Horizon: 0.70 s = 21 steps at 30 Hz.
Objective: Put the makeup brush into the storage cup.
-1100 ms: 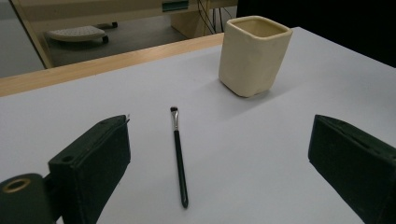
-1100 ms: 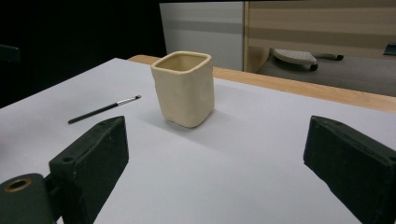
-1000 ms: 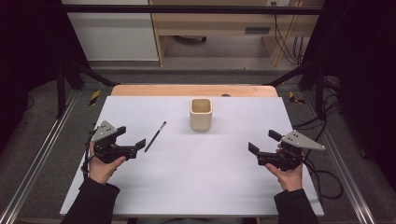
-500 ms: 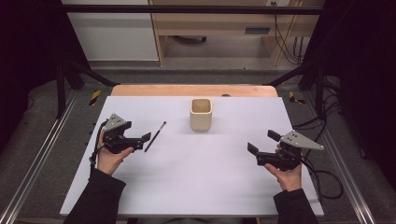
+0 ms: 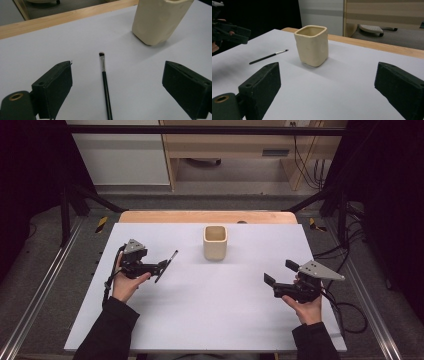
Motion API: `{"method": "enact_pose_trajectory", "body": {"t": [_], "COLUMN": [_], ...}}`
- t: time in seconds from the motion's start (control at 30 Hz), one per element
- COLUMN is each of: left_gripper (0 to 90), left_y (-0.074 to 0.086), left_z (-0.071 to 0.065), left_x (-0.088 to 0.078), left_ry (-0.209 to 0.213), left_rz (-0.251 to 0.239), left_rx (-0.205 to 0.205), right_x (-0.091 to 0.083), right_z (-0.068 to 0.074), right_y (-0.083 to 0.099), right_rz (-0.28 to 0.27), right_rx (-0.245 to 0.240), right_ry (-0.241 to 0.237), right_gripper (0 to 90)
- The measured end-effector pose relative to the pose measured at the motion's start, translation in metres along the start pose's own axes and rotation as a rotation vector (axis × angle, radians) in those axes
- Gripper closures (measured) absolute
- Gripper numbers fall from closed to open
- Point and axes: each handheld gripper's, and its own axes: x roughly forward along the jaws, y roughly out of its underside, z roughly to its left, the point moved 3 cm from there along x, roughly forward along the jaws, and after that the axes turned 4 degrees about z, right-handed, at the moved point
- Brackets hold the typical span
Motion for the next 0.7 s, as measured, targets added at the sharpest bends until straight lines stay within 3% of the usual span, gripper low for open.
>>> {"method": "enact_pose_trajectory", "body": {"t": [0.7], "left_gripper": [25.6], "left_y": [0.016], "left_z": [0.005], "left_x": [0.049], "left_ry": [-0.037], "left_rz": [0.16], "left_rx": [0.007], "right_x": [0.005], "right_z": [0.002], "right_y": [0.002], "right_rz": [0.011], "right_rx": [0.002], "right_ry": [-0.007], "right_gripper": [7.1]}}
